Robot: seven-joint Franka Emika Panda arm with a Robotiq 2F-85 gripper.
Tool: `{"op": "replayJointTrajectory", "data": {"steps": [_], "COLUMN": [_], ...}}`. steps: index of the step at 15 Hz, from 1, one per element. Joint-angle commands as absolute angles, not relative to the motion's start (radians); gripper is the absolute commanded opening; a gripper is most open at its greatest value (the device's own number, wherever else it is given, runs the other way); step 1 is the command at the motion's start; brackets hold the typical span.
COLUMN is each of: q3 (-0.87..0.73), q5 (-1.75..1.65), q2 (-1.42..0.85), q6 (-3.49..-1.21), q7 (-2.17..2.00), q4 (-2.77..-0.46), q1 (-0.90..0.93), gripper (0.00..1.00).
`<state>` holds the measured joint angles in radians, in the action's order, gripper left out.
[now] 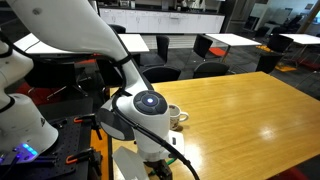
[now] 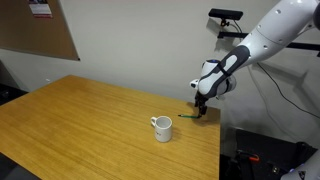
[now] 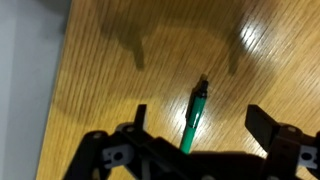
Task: Put the green pen inside the white mug
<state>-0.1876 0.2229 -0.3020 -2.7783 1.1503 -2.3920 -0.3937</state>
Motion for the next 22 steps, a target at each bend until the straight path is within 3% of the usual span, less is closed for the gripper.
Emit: {"op": "replayJointTrajectory", "data": {"steps": [1,22], "q3": [-0.159,-0.130], "q5": [0.214,0.192], "q2": [-0.322,-0.406], "q6": [-2.799,-2.797], "q7": [1.121,1.041], "q4": [-2.377,-2.312], "q1": [-0.421,-0.416], "gripper": [1.00,1.00]}}
